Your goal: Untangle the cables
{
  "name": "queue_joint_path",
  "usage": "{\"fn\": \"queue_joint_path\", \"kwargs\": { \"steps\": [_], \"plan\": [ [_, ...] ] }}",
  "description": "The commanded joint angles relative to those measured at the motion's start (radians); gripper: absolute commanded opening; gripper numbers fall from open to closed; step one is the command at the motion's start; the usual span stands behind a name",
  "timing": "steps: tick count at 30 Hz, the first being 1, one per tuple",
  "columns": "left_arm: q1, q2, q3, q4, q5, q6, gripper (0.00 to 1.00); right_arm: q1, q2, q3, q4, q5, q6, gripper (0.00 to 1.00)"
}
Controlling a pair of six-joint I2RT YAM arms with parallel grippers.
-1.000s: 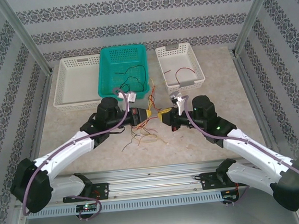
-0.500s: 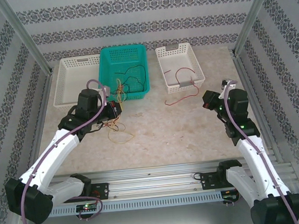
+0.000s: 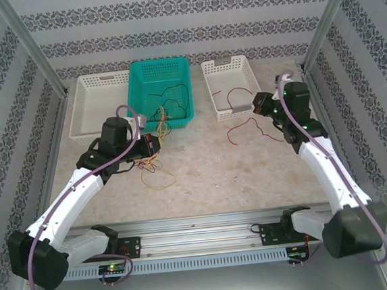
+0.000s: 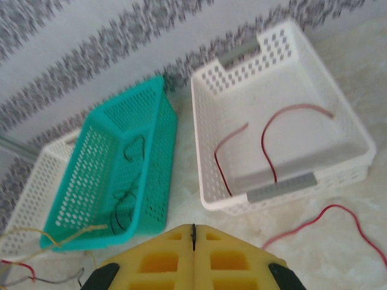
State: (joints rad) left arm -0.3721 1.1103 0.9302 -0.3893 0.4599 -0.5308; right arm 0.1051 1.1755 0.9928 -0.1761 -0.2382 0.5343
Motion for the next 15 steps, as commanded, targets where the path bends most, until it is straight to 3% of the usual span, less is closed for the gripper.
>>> {"fn": "queue_joint_path", "kwargs": {
  "steps": [1,2,5,9,12,15],
  "plan": [
    [-0.006,-0.023,0.0,0.043,0.044,0.007,0.0,0.036,0.063,-0.027,0.028,-0.006,-0.032,0.23],
    [-0.006,-0.014,0.017,0.03,0.051,0.013,0.0,0.042,0.083,-0.037,0.03,-0.004,-0.033,0.36],
    [-0.009,0.035,0.094,-0.029,0.068,0.02,0.0,0.051,0.142,-0.042,-0.005,0.061,-0.039,0.49],
    [-0.014,0.097,0.185,-0.082,0.059,0.041,0.0,0.093,0.236,-0.045,-0.045,0.113,-0.052,0.52],
    [-0.013,0.106,0.156,-0.043,0.045,0.041,0.0,0.135,0.317,-0.028,-0.091,0.203,-0.071,0.53],
    [-0.013,0.099,0.103,-0.013,0.044,0.038,0.0,0.102,0.363,-0.05,-0.066,0.208,-0.025,0.53]
  ]
}}
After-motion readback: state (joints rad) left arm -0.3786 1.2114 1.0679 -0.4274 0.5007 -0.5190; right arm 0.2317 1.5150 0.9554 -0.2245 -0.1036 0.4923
